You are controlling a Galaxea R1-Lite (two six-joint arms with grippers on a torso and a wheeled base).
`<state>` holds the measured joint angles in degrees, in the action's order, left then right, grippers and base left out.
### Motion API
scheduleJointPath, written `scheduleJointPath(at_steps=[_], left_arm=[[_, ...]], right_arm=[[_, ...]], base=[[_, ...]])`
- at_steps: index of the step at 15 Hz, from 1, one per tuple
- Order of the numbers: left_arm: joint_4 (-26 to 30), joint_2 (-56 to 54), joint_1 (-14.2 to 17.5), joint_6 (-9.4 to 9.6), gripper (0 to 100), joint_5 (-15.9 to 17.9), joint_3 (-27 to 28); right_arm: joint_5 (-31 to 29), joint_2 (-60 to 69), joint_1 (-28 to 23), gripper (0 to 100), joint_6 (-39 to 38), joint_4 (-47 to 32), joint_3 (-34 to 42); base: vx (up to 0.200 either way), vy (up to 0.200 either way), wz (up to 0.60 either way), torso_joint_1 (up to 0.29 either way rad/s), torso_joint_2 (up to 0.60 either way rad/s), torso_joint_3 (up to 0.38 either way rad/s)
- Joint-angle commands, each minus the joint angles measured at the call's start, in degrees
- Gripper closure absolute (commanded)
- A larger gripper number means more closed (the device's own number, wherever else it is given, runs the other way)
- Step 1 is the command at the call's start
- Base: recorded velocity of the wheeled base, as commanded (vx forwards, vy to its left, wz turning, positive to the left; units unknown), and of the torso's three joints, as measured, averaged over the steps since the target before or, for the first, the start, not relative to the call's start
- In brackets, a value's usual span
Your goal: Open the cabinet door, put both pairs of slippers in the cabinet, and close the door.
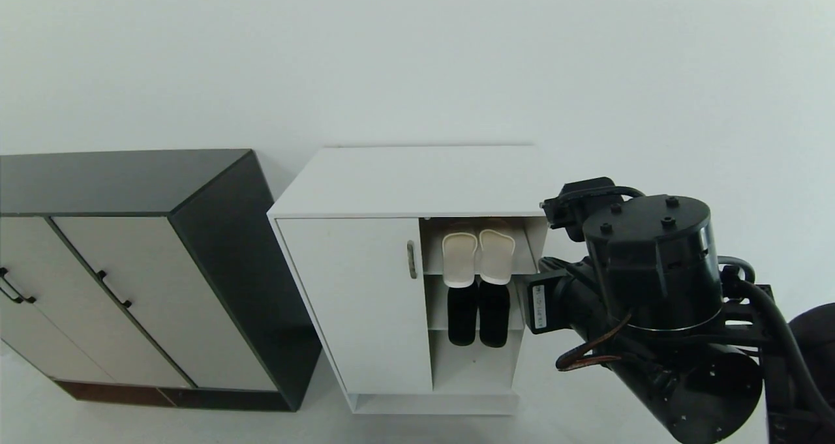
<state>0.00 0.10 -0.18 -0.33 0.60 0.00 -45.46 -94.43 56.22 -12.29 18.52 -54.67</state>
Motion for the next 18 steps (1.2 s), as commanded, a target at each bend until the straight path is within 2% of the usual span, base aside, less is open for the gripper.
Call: scheduleJointPath(at_steps=[1, 7, 8, 11, 14, 18], left_arm=[[0.0, -0.01, 0.01, -0.02, 100, -0.07, 0.0], [0.0, -0.01, 0.01, -0.02, 100, -0.07, 0.0], [0.0, -0.01, 0.01, -0.02, 100, -0.07, 0.0], [0.0, -0.01, 0.01, -0.02, 100, -0.07, 0.0], [0.0, -0.01, 0.01, -0.02, 100, -0.07, 0.0], [0.0, -0.01, 0.01, -0.02, 100, -0.07, 0.0]], right_arm=[[0.99, 0.03, 0.03, 100, -0.02, 0.12, 0.27], [1.34, -0.05, -0.5, 100, -0.02, 0.12, 0.45], [1.34, -0.05, -1.64, 100, 0.25, 0.12, 0.36], [2.48, -1.81, -6.65, 100, 1.65, 3.54, 0.01], [11.88, -3.48, -14.3, 100, 4.64, 10.22, 0.09], [15.22, -8.4, -22.21, 100, 4.2, 11.37, -4.39]], base=[[0.0, 0.0, -0.6, 0.002, 0.0, 0.002], [0.0, 0.0, -0.6, 0.006, 0.0, 0.004], [0.0, 0.0, 0.0, 0.0, 0.0, 0.0], [0.0, 0.0, 0.0, 0.0, 0.0, 0.0], [0.0, 0.0, 0.0, 0.0, 0.0, 0.0], [0.0, 0.0, 0.0, 0.0, 0.0, 0.0]])
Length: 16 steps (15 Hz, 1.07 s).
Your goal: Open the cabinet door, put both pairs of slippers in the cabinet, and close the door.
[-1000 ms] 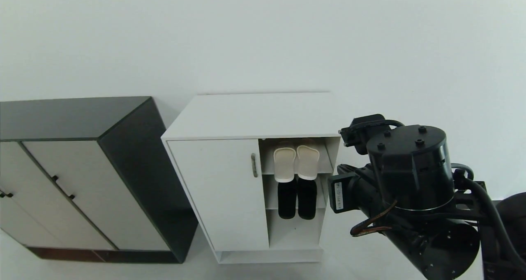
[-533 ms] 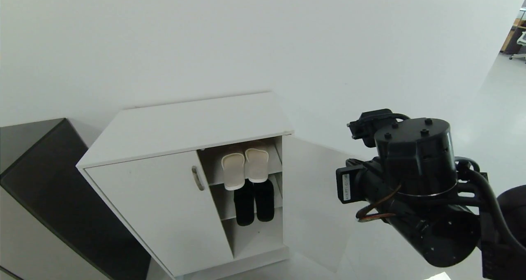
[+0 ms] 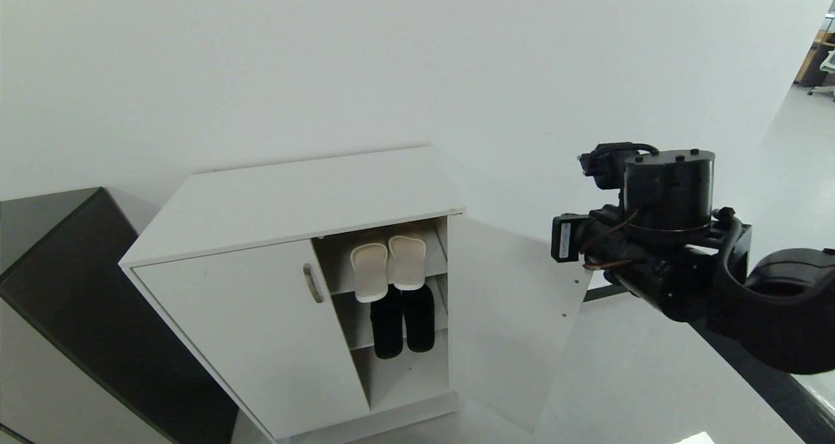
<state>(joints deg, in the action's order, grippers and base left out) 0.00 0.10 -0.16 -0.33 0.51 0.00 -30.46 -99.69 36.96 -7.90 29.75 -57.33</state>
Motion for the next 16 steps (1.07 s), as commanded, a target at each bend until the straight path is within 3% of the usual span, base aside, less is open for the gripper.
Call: scheduleJointPath(at_steps=[1, 7, 16], left_arm=[[0.0, -0.01, -0.02, -0.02, 100, 0.02, 0.0], [0.0, -0.01, -0.02, -0.11, 100, 0.02, 0.0], [0.0, -0.01, -0.02, -0.11, 100, 0.02, 0.0]], right_arm=[[1.64, -4.28, -4.62, 100, -0.54, 0.14, -2.87], [3.66, -12.98, -11.91, 100, -3.17, 0.31, -9.64], [5.5, -17.82, -13.41, 100, -3.97, 0.05, -10.26]], base=[[0.0, 0.0, 0.0, 0.0, 0.0, 0.0], [0.0, 0.0, 0.0, 0.0, 0.0, 0.0], [0.0, 0.0, 0.0, 0.0, 0.0, 0.0]])
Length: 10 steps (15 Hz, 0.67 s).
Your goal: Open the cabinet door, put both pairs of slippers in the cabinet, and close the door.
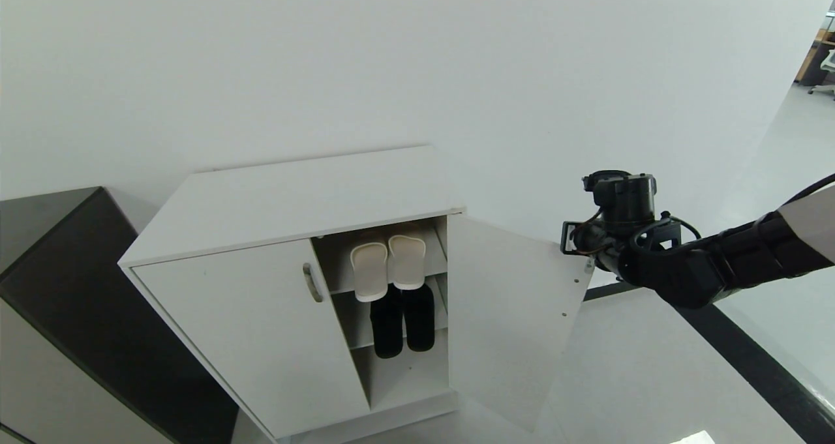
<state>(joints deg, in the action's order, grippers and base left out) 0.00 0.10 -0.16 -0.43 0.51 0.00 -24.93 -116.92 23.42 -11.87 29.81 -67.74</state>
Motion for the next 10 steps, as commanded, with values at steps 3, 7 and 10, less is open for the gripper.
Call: scheduleJointPath(at_steps=[3, 7, 10], left_arm=[[0.0, -0.01, -0.02, -0.01, 100, 0.02, 0.0], [0.0, -0.01, -0.02, -0.01, 100, 0.02, 0.0], [0.0, -0.01, -0.02, -0.01, 100, 0.02, 0.0]], right_arm=[[-0.03, -0.24, 1.02, 100, 0.18, -0.1, 1.74], [-0.12, 3.89, 3.83, 100, 0.71, -0.19, 5.6], [-0.03, 8.9, 9.63, 100, 0.71, -0.1, 10.17]], base=[[0.0, 0.0, 0.0, 0.0, 0.0, 0.0], [0.0, 0.0, 0.0, 0.0, 0.0, 0.0], [0.0, 0.0, 0.0, 0.0, 0.0, 0.0]])
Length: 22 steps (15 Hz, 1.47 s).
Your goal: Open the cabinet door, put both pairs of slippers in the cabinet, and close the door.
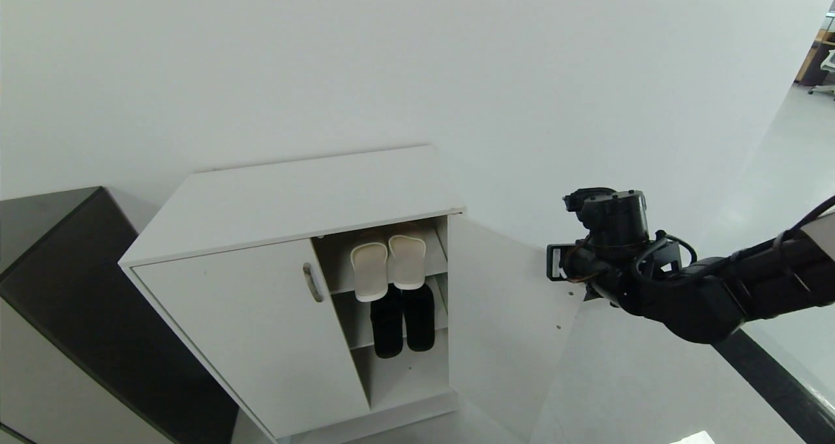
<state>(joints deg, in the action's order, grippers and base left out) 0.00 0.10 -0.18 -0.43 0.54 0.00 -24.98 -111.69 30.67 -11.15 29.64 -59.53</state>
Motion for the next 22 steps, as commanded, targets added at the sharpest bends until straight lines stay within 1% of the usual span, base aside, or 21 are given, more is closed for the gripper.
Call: scheduleJointPath(at_steps=[1, 4, 8, 12, 16, 22], left_arm=[[0.0, -0.01, 0.01, -0.01, 100, -0.01, 0.0], [0.0, -0.01, 0.01, -0.01, 100, -0.01, 0.0], [0.0, -0.01, 0.01, -0.01, 100, -0.01, 0.0], [0.0, -0.01, 0.01, -0.1, 100, -0.01, 0.0], [0.0, -0.01, 0.01, -0.1, 100, -0.01, 0.0], [0.0, -0.01, 0.01, -0.1, 100, -0.01, 0.0]], right_arm=[[-0.07, 5.08, 4.05, 100, -0.01, 0.16, 2.57], [-0.33, 6.75, 5.28, 100, 0.08, 0.16, 3.36], [-0.07, 2.79, 2.02, 100, 0.78, 0.42, 2.84], [-0.07, 1.21, 0.44, 100, 0.7, 2.71, 1.43], [0.11, 0.42, 0.27, 100, 0.43, 3.24, 1.08], [0.19, -4.94, 0.53, 100, 0.17, 6.31, 0.38]], base=[[0.0, 0.0, 0.0, 0.0, 0.0, 0.0], [0.0, 0.0, 0.0, 0.0, 0.0, 0.0], [0.0, 0.0, 0.0, 0.0, 0.0, 0.0], [-0.2, 0.0, 0.0, 0.006, 0.0, 0.004], [0.0, 0.0, 0.0, 0.0, 0.0, 0.0], [0.0, 0.0, 0.0, 0.0, 0.0, 0.0]])
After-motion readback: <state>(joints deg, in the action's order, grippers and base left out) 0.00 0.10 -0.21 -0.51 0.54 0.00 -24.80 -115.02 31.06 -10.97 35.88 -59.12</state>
